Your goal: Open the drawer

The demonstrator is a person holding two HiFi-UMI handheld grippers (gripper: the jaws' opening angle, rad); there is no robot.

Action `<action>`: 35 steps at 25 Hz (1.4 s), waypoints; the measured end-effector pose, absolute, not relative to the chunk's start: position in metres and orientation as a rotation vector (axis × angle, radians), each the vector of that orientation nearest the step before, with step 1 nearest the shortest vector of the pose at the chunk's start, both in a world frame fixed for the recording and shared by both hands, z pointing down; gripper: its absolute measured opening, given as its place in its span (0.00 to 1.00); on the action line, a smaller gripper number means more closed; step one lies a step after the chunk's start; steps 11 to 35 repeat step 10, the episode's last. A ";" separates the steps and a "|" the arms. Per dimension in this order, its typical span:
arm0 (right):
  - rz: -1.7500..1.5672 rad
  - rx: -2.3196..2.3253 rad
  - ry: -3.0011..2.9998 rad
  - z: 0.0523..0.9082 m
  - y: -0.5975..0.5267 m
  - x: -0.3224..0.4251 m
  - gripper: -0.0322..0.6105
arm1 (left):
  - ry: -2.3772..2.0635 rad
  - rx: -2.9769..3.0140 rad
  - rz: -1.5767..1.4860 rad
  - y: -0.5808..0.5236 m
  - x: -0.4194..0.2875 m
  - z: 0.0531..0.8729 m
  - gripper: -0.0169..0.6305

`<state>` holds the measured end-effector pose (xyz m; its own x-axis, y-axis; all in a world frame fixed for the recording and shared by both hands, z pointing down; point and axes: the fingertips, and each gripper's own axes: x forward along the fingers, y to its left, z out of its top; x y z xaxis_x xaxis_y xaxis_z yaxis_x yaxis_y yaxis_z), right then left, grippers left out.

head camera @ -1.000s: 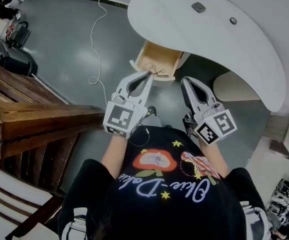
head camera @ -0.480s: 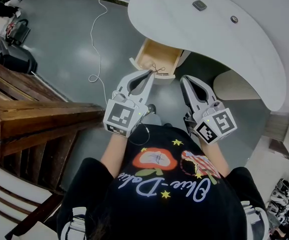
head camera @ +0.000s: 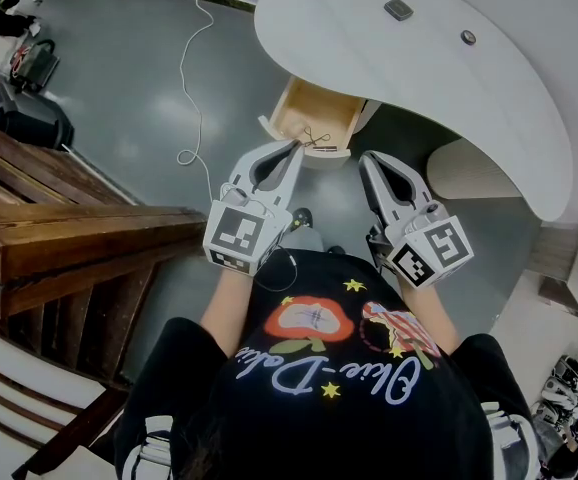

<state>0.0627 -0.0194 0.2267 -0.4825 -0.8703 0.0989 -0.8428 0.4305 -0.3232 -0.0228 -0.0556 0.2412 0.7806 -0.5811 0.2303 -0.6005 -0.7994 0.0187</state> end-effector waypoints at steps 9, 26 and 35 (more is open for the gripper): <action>-0.506 -1.549 2.588 0.227 -0.021 0.062 0.05 | -0.979 2.869 0.319 -0.059 -0.026 0.240 0.04; -0.506 -1.549 2.589 0.227 -0.022 0.062 0.05 | -0.981 2.868 0.317 -0.059 -0.027 0.240 0.04; -0.506 -1.549 2.589 0.227 -0.022 0.062 0.05 | -0.981 2.868 0.317 -0.059 -0.027 0.240 0.04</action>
